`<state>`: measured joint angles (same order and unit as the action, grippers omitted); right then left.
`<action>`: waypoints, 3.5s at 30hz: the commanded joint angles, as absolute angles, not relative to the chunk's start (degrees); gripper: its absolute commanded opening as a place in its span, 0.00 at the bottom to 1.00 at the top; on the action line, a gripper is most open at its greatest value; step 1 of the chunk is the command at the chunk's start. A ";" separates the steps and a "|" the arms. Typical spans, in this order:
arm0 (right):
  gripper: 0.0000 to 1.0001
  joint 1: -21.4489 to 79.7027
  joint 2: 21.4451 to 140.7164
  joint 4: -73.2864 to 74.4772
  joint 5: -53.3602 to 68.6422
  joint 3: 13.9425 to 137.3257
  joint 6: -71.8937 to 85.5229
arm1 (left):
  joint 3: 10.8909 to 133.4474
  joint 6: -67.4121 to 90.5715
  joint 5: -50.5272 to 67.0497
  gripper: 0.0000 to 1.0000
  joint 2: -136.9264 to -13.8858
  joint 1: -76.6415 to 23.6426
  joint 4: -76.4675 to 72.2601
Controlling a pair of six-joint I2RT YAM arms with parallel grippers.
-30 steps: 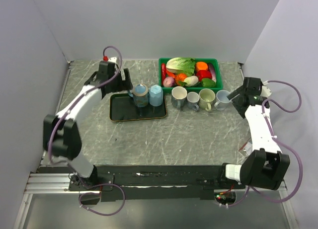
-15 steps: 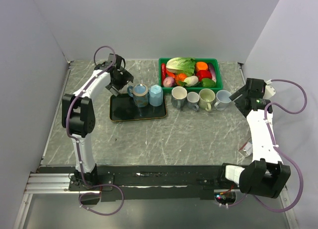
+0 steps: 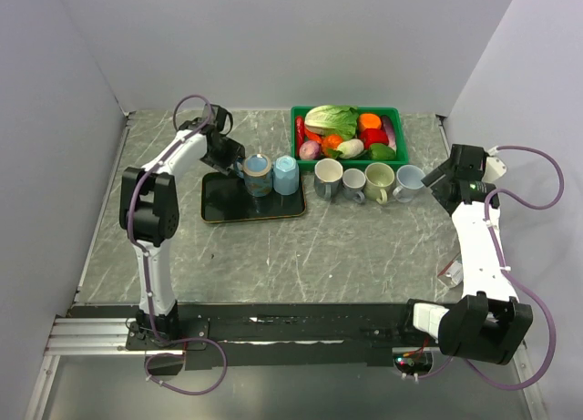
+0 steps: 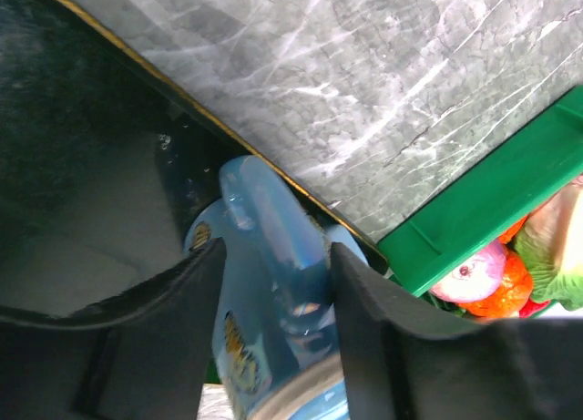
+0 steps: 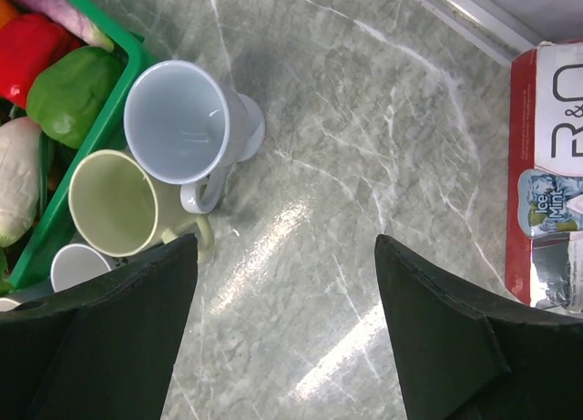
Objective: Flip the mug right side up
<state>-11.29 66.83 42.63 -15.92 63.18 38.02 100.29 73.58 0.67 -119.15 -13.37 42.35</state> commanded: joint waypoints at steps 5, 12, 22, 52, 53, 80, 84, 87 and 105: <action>0.84 -11.42 64.60 42.36 -18.72 61.88 37.79 | 102.04 74.71 4.48 0.35 -121.55 -13.62 39.91; 0.84 -11.34 63.98 41.92 -18.55 61.52 37.36 | 100.64 68.93 6.76 0.01 -120.06 -13.62 37.97; 0.84 -11.25 63.02 38.42 -3.19 63.46 34.45 | 93.78 46.51 15.82 0.01 -111.45 -13.71 34.27; 0.85 16.34 73.56 5.45 54.22 64.16 27.96 | 82.97 18.01 58.88 0.01 -85.44 -21.62 19.00; 0.85 16.96 74.35 5.45 54.66 64.42 26.30 | 82.79 18.63 59.32 0.01 -83.95 -21.88 17.24; 0.68 24.17 76.02 3.69 55.02 70.57 18.29 | 85.87 22.15 69.52 0.01 -77.96 -27.07 13.36; 0.42 25.40 76.81 7.64 53.97 72.77 14.78 | 85.69 22.15 67.59 0.01 -78.22 -27.16 13.71; 0.00 25.66 76.64 11.77 51.07 73.74 11.79 | 86.22 21.27 65.93 0.01 -78.84 -27.16 15.63; 0.00 27.86 66.89 37.78 14.96 74.88 -26.07 | 82.45 13.89 40.18 0.96 -73.32 -26.81 21.98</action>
<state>27.46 71.59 32.71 28.03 73.03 -12.25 82.50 16.97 49.39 -79.53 -27.11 23.29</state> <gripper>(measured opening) 0.312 0.964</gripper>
